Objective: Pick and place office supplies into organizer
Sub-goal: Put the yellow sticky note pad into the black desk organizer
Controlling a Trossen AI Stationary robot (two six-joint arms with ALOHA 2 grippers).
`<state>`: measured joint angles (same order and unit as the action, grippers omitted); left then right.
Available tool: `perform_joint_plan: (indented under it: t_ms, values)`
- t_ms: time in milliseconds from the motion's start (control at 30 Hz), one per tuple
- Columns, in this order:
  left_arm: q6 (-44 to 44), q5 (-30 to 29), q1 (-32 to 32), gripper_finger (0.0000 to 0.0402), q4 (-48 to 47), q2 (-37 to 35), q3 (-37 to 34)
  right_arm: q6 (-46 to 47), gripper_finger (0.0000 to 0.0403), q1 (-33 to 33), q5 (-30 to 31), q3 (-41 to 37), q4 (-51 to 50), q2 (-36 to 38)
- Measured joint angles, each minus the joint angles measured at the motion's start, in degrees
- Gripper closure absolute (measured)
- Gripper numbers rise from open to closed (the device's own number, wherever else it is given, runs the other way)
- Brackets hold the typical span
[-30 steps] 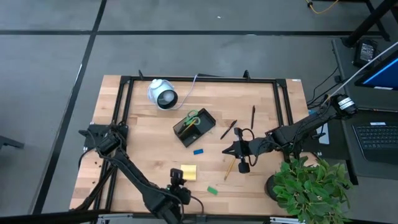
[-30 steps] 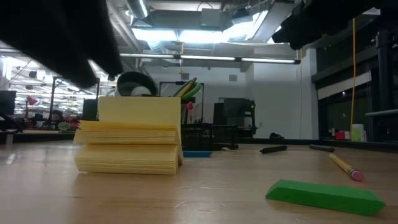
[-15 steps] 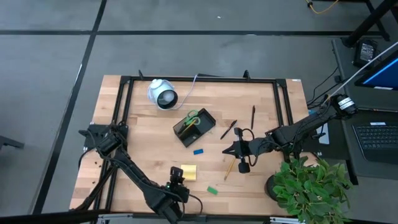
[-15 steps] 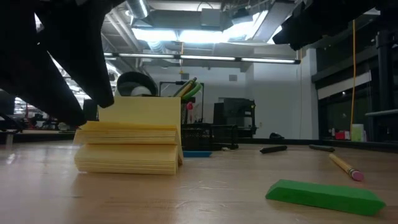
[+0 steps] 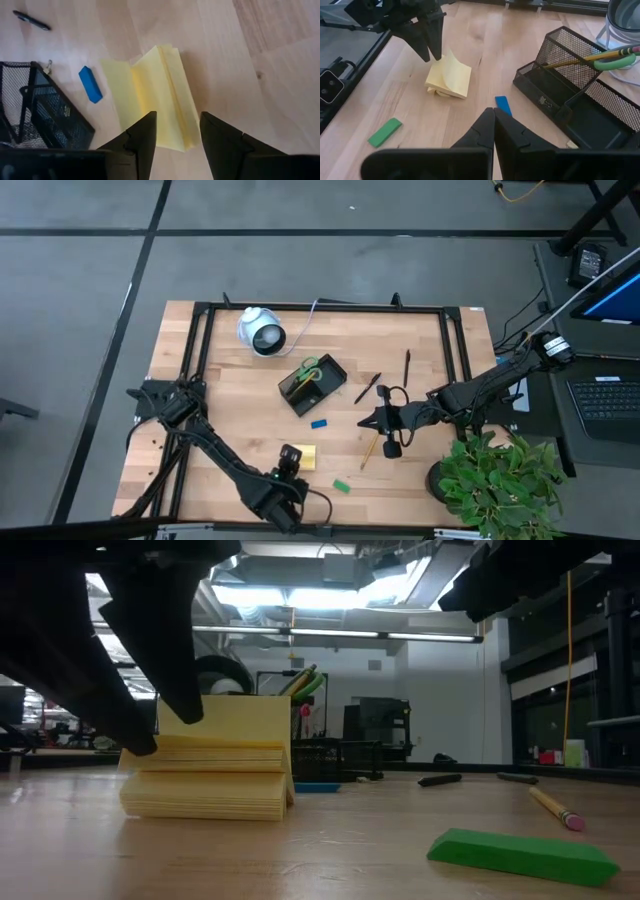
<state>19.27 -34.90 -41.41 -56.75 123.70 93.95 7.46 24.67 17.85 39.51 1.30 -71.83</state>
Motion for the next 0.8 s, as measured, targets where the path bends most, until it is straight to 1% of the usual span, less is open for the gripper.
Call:
perform_joint_plan:
  t_ms: [267, 433, 600, 700, 800]
  values:
    - [-4.7, 4.0, 1.4, 0.0256, 3.4, 0.3, 0.0, 0.0, 0.0395, 0.0, 0.0, 0.0, 0.0, 0.0]
    - [-7.1, 4.6, 1.9, 0.0256, 2.3, 3.2, 0.0, 0.0, 0.0395, 0.0, 0.0, 0.0, 0.0, 0.0]
    - [-7.8, 2.2, 1.9, 0.0256, 1.2, 4.0, 0.1, 0.0, 0.0395, 0.0, 0.0, 0.0, 0.0, 0.0]
    - [-6.8, -1.4, 1.8, 0.0256, -0.1, 4.0, 0.4, 0.0, 0.0395, 0.0, 0.0, 0.0, 0.0, 0.0]
    - [-6.7, -3.3, 1.4, 0.0256, -0.5, 3.7, 1.8, 0.0, 0.0395, 0.0, 0.0, 0.0, 0.0, 0.0]
